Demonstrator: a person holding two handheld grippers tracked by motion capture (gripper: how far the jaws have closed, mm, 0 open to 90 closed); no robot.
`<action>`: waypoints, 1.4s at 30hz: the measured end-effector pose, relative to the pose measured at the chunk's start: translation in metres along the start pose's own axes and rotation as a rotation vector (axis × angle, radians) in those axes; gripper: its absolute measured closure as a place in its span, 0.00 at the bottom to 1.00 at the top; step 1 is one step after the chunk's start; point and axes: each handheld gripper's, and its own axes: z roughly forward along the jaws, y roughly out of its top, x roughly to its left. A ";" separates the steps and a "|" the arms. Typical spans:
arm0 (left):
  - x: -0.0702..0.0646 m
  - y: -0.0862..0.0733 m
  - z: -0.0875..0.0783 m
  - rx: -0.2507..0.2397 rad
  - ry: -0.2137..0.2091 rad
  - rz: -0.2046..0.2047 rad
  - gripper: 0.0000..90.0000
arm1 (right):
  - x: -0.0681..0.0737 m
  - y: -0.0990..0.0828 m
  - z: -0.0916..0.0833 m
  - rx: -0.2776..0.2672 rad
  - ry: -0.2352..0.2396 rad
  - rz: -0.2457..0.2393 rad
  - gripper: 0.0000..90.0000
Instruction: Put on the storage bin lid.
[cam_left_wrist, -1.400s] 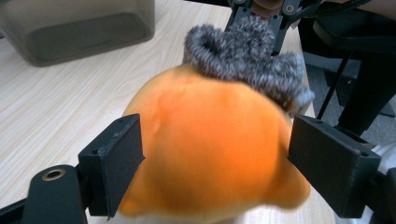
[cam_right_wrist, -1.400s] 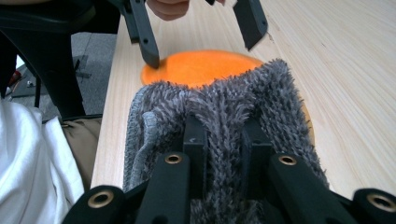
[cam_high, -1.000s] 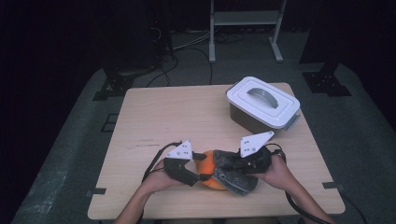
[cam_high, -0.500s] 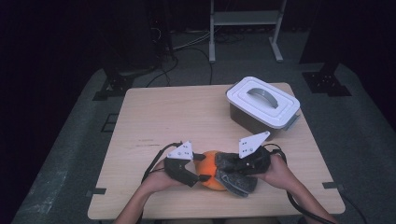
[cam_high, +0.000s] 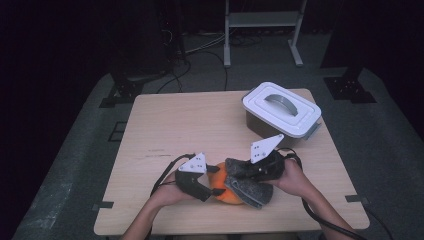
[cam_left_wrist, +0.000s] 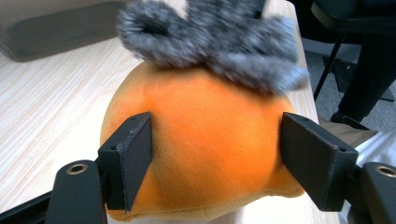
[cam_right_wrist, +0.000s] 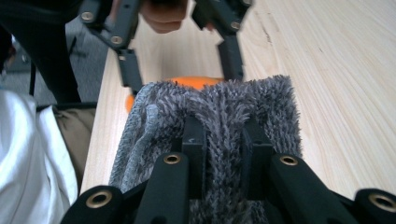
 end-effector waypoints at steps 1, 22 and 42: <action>0.000 -0.001 0.000 -0.002 -0.002 0.000 0.29 | -0.002 -0.002 0.000 -0.009 0.002 0.012 0.83; 0.014 -0.013 -0.004 0.017 -0.011 -0.061 0.28 | 0.020 -0.031 0.009 -0.055 0.039 0.053 0.83; 0.010 -0.011 -0.003 0.006 -0.019 -0.031 0.31 | 0.007 -0.007 0.006 -0.051 -0.005 0.015 0.83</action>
